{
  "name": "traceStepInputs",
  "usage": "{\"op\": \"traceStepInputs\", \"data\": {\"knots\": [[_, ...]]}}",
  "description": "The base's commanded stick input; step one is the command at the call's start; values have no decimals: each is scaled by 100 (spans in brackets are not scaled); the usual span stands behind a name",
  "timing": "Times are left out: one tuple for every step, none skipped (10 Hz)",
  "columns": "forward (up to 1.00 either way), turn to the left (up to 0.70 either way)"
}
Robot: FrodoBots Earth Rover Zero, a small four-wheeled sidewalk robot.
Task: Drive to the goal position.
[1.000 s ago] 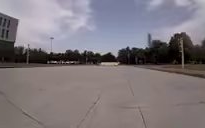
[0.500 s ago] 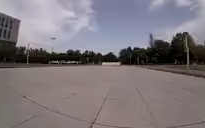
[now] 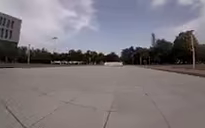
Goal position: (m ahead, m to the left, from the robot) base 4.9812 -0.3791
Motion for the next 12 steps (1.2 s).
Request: {"op": "traceStepInputs", "data": {"knots": [[100, 0], [100, 0], [100, 0], [100, 0], [100, 0], [100, 0], [100, 0], [100, 0], [100, 0], [100, 0], [100, 0], [100, 0]]}}
